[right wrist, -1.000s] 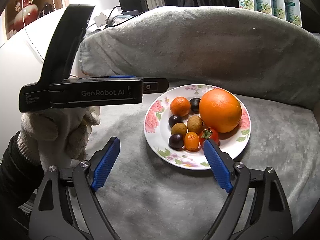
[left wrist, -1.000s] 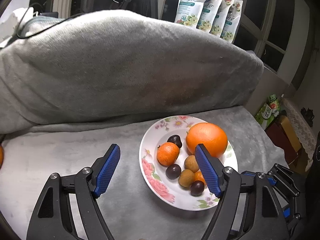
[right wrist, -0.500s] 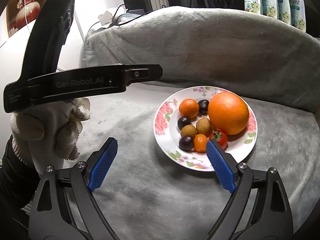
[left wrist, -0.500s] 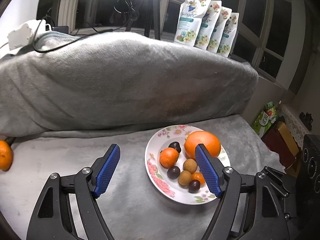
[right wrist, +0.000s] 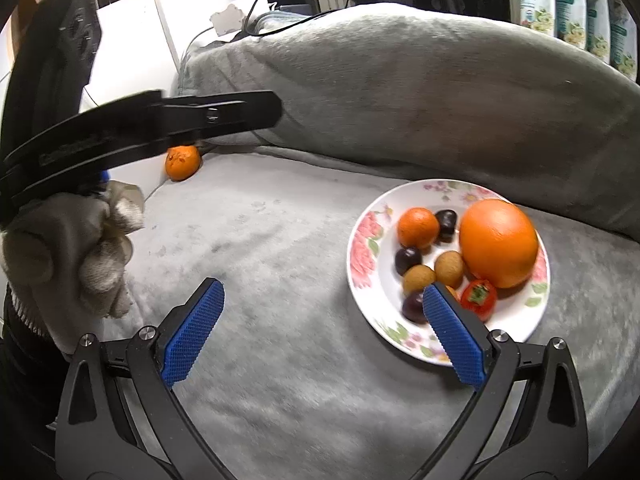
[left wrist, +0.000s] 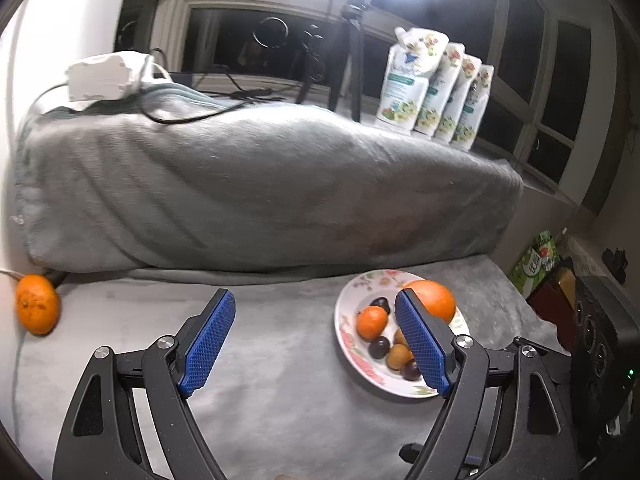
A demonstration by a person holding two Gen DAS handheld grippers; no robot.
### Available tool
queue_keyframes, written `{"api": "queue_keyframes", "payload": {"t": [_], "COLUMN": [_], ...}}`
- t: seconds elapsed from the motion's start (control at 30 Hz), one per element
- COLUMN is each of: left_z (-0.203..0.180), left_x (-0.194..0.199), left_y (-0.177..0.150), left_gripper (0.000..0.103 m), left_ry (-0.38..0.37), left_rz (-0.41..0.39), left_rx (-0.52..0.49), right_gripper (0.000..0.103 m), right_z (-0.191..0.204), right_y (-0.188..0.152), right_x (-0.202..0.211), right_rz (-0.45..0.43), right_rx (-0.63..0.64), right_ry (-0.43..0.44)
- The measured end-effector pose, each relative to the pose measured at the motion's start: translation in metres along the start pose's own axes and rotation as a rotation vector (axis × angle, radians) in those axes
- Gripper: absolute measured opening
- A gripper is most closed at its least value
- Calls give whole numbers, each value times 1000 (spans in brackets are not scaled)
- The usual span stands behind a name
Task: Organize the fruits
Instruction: 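Move both open tools away from the plate toward the large orange by the wall, then close the right tool on the loose tangerine by the wall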
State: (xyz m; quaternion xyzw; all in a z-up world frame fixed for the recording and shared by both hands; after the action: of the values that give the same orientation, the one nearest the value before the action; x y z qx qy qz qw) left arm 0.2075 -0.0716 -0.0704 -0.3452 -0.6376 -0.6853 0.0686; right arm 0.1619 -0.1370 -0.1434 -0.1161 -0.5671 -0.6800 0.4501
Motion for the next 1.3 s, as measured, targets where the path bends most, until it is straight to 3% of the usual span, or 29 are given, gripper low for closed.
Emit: {"api": "queue_keyframes", "payload": {"t": [0.4,0.63,0.97,1.3], "left_z": [73,127,181,218], "left_x": [34,49,54,46], "left_y": [-17,-55,-104,-120], "left_gripper": [82,82,82,81], "left_ry": [99,192,315,340], "left_rz": [-49,-29,36,55], "left_rx": [106,197,267,341], "right_gripper": [102,102,102,101], "right_z": [35,57,130,197], "right_y": [35,55,94,116], "right_x": [-32,-57,-100,-169], "right_rz": [2,20,48,127], "right_rx": [14,-47,10,65], "right_ry": [59,143,286,378]}}
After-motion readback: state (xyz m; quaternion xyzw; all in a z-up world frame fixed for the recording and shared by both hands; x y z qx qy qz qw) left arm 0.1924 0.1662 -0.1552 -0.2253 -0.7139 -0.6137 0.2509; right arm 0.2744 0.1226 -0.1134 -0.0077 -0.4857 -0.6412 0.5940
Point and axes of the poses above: each gripper's, at about its wrist camera, not at the fingertips, and x roughly against the way its jaws point, z to its left, y to its top, the point moved 10 cm from there along -x, roughly the way its jaws point, and after that the axes turned 10 degrees about -x, right-handed, at the moved point
